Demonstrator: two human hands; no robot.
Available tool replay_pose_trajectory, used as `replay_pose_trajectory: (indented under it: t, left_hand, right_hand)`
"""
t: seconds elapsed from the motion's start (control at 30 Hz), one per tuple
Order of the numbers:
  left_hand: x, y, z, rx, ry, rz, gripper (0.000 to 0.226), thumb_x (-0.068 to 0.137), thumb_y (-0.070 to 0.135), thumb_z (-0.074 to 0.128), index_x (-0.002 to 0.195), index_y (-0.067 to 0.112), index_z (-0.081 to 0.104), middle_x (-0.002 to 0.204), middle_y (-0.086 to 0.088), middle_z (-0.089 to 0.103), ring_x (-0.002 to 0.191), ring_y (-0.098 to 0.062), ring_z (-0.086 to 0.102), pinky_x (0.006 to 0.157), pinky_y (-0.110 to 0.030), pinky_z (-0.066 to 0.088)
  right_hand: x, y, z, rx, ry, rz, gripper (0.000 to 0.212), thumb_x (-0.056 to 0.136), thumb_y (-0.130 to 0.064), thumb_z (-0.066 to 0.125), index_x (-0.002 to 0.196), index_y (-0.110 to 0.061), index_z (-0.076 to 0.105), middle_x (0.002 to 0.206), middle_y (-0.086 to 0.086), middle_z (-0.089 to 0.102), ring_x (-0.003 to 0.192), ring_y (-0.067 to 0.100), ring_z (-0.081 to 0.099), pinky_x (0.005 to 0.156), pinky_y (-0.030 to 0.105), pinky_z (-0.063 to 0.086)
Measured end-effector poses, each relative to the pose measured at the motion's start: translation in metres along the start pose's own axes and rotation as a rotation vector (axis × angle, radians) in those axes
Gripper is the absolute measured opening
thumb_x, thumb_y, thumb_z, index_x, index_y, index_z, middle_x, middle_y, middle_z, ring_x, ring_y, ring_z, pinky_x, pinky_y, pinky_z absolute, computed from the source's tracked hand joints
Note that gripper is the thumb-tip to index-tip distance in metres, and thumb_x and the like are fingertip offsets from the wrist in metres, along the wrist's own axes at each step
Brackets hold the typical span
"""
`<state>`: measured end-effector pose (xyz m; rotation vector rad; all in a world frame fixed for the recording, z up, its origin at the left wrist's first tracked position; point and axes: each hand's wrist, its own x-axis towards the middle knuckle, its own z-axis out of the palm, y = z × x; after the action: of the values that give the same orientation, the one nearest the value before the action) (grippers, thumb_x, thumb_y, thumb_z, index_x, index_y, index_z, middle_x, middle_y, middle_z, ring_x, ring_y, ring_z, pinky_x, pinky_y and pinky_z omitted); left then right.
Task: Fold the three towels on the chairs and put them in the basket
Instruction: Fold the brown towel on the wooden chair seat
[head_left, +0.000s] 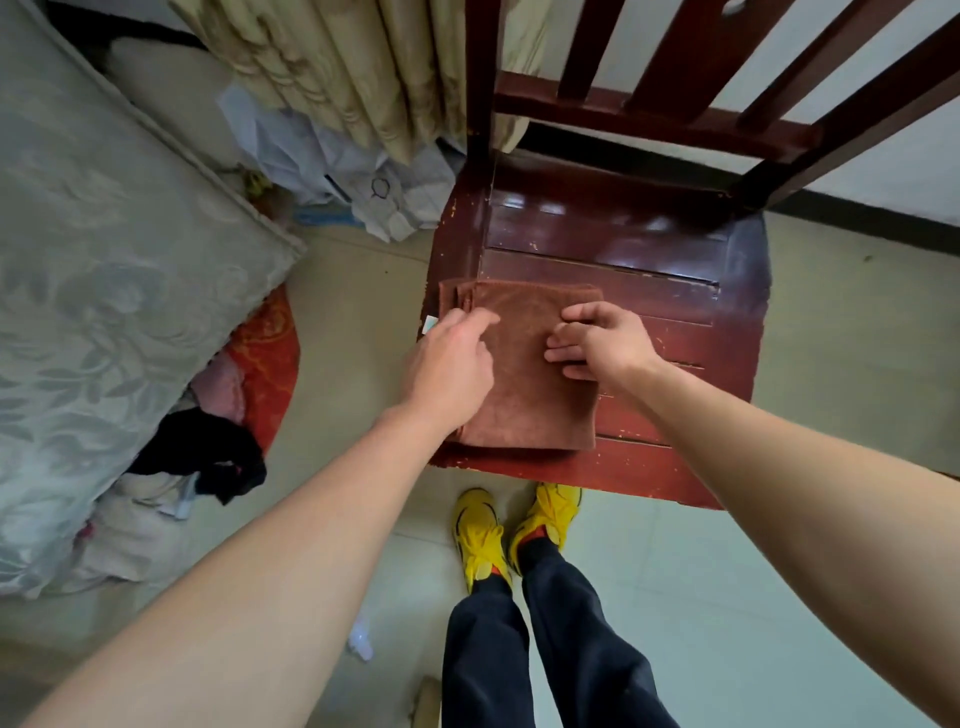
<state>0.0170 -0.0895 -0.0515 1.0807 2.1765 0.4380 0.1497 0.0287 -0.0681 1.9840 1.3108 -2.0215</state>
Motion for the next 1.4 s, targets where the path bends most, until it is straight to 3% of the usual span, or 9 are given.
replay_pose_trajectory:
  t: [0.13, 0.23, 0.3, 0.43, 0.73, 0.87, 1.07, 1.27, 1.4]
  left_hand:
    - [0.042, 0.007, 0.008, 0.057, -0.202, -0.057, 0.051, 0.094, 0.016, 0.047, 0.143, 0.028, 0.041, 0.122, -0.011, 0.061, 0.112, -0.030, 0.056, 0.097, -0.039, 0.045]
    - [0.053, 0.003, 0.003, 0.054, -0.233, -0.074, 0.047, 0.092, 0.015, 0.054, 0.137, 0.027, 0.050, 0.115, -0.015, 0.065, 0.106, -0.033, 0.058, 0.094, -0.035, 0.046]
    - [0.051, -0.003, -0.001, 0.095, -0.247, -0.040, 0.054, 0.088, 0.017, 0.061, 0.139, 0.026, 0.047, 0.113, -0.017, 0.061, 0.106, -0.035, 0.057, 0.093, -0.037, 0.046]
    - [0.033, -0.008, 0.007, 0.197, -0.239, -0.051, 0.079, 0.083, 0.024, 0.070, 0.149, 0.031, 0.027, 0.128, -0.013, 0.044, 0.119, -0.032, 0.044, 0.098, -0.045, 0.043]
    - [0.010, 0.025, 0.018, 0.389, -0.160, -0.052, 0.049, 0.087, 0.029, 0.063, 0.133, 0.024, 0.049, 0.122, -0.007, 0.055, 0.113, -0.030, 0.054, 0.090, -0.041, 0.046]
    - [0.015, 0.067, 0.037, 0.006, -0.205, -0.041, 0.018, 0.086, 0.018, 0.060, 0.100, 0.024, 0.070, 0.089, 0.001, 0.066, 0.089, -0.020, 0.062, 0.080, -0.031, 0.051]
    - [0.048, 0.098, 0.053, -0.551, -0.452, -0.542, 0.035, 0.098, 0.030, 0.050, 0.111, 0.000, 0.062, 0.086, -0.012, 0.068, 0.073, -0.021, 0.067, 0.068, -0.031, 0.055]
    - [0.058, 0.089, 0.034, -1.010, -0.587, -0.942, 0.087, 0.079, 0.077, 0.046, 0.118, 0.000, 0.049, 0.118, -0.027, 0.060, 0.105, -0.043, 0.063, 0.090, -0.052, 0.052]
    - [0.054, 0.090, 0.023, -1.055, -0.491, -1.038, 0.081, 0.074, 0.053, 0.072, 0.138, 0.021, 0.034, 0.137, -0.020, 0.047, 0.105, -0.045, 0.060, 0.084, -0.060, 0.052]
  right_hand:
    - [0.004, -0.007, -0.008, 0.017, -0.063, 0.032, 0.005, 0.090, -0.016, 0.058, 0.087, -0.020, 0.055, 0.083, 0.006, 0.073, 0.075, 0.018, 0.074, 0.070, 0.032, 0.056]
    - [-0.002, 0.011, -0.014, -0.066, 0.203, -0.105, 0.008, 0.085, -0.019, 0.064, 0.084, -0.022, 0.057, 0.075, -0.001, 0.070, 0.068, 0.016, 0.069, 0.066, 0.031, 0.052]
    - [-0.018, 0.034, -0.017, -0.304, 0.387, -0.148, 0.025, 0.078, -0.036, 0.071, 0.096, -0.025, 0.059, 0.086, -0.006, 0.066, 0.080, 0.015, 0.063, 0.073, 0.031, 0.049]
    - [-0.056, 0.075, -0.010, -0.545, 0.224, -0.017, 0.066, 0.068, -0.057, 0.076, 0.119, -0.026, 0.047, 0.108, -0.005, 0.060, 0.098, 0.020, 0.060, 0.077, 0.034, 0.047]
    - [-0.031, 0.068, -0.075, -0.497, 0.205, 0.117, 0.030, 0.064, -0.037, 0.083, 0.075, -0.022, 0.060, 0.080, -0.004, 0.066, 0.082, 0.023, 0.063, 0.069, 0.034, 0.048]
    - [-0.019, 0.054, -0.117, -0.540, 0.244, 0.052, 0.041, 0.062, -0.030, 0.085, 0.089, -0.020, 0.055, 0.088, -0.002, 0.063, 0.086, 0.023, 0.061, 0.070, 0.031, 0.045]
    - [-0.015, 0.053, -0.122, -0.754, 0.222, -0.072, 0.054, 0.065, -0.038, 0.084, 0.103, -0.023, 0.049, 0.095, -0.001, 0.058, 0.090, 0.027, 0.058, 0.074, 0.034, 0.047]
    - [-0.041, 0.083, -0.109, -0.956, 0.389, -0.645, 0.029, 0.071, -0.008, 0.067, 0.094, -0.013, 0.051, 0.096, 0.007, 0.051, 0.089, 0.032, 0.051, 0.057, 0.037, 0.042]
    - [-0.051, 0.098, -0.105, -1.072, 0.343, -0.884, 0.028, 0.066, 0.001, 0.065, 0.092, -0.010, 0.057, 0.103, 0.007, 0.059, 0.086, 0.030, 0.051, 0.057, 0.031, 0.032]
